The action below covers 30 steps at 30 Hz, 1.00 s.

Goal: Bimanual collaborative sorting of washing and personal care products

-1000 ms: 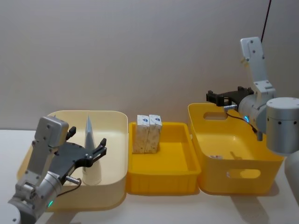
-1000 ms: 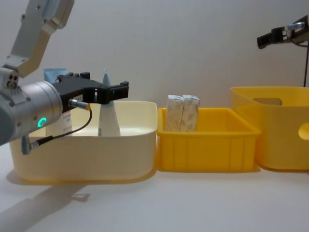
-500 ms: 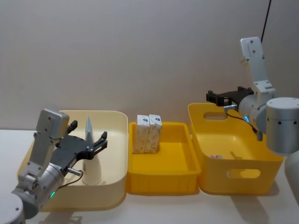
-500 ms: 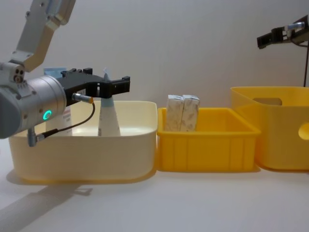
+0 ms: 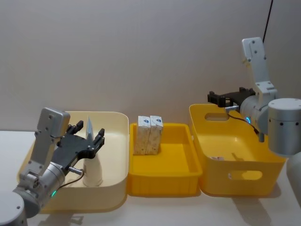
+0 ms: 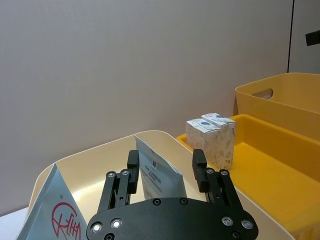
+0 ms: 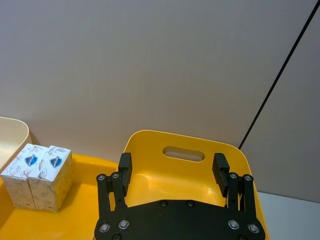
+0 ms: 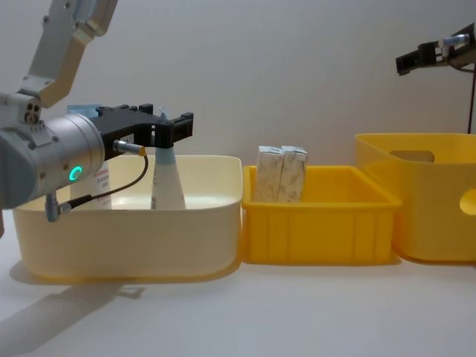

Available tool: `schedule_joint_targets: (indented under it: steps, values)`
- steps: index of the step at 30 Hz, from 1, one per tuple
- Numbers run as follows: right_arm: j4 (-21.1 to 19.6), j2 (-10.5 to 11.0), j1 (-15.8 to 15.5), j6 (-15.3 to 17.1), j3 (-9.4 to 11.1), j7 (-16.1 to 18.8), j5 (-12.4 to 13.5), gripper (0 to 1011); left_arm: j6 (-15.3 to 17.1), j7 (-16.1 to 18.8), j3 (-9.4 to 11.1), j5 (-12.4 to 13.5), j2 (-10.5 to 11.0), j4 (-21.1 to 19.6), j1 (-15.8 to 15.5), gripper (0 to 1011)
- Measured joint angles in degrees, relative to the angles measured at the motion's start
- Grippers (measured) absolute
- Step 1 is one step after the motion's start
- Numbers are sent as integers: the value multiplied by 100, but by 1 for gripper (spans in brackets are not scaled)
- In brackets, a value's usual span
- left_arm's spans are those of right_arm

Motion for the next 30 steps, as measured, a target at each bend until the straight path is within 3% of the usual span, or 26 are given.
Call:
schedule_joint_targets:
  steps: [18,30]
  values:
    - [0,0,0,0,0,0,0,1001,-13,-16,-3,1,-16,44,-34,117]
    - [0,-1,0,0,0,1,0,1001,-13,-20,-3,1,-21,53,-41,42]
